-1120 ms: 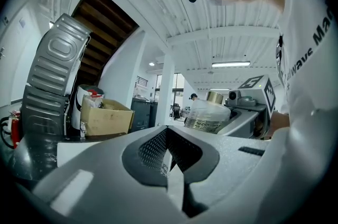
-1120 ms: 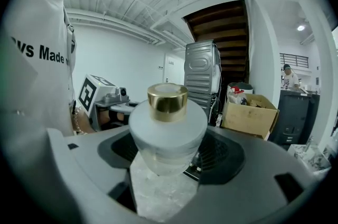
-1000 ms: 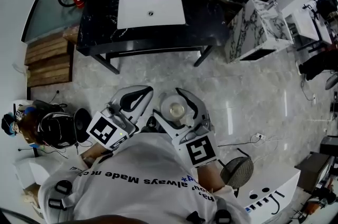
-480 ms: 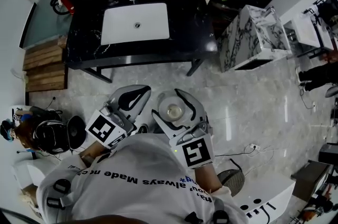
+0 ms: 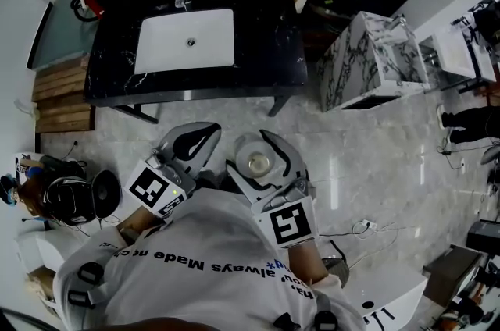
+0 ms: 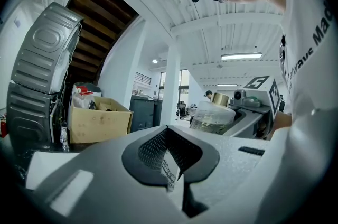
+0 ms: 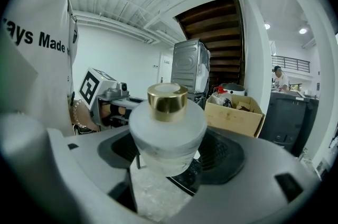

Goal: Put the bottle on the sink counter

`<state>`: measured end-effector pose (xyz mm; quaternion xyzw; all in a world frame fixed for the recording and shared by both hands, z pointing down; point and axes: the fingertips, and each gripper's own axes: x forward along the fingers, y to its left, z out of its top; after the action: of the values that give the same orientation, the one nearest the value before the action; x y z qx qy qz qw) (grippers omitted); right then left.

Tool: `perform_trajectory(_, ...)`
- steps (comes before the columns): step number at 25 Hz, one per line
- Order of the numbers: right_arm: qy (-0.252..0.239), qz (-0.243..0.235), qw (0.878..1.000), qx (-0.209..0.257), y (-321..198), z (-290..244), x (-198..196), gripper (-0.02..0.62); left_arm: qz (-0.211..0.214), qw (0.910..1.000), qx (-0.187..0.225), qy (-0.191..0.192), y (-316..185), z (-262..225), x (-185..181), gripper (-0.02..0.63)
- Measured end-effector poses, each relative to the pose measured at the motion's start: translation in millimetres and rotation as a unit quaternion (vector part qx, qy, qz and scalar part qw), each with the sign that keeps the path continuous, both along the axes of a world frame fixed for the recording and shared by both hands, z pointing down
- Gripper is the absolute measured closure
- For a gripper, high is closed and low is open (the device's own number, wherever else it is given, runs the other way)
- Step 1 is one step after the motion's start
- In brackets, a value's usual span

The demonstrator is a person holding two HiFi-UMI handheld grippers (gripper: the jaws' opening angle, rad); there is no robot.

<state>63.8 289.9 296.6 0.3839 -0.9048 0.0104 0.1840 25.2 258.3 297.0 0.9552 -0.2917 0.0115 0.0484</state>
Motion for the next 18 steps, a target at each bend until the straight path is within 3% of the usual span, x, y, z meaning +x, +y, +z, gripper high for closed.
perform_trajectory(18, 0.002, -0.004, 1.0, -0.001, -79.1, 6.5, 23.0, 0.265, -0.006, 1.0, 0.004, 0.005, -84.2, 8.0, 21.7, 0.603)
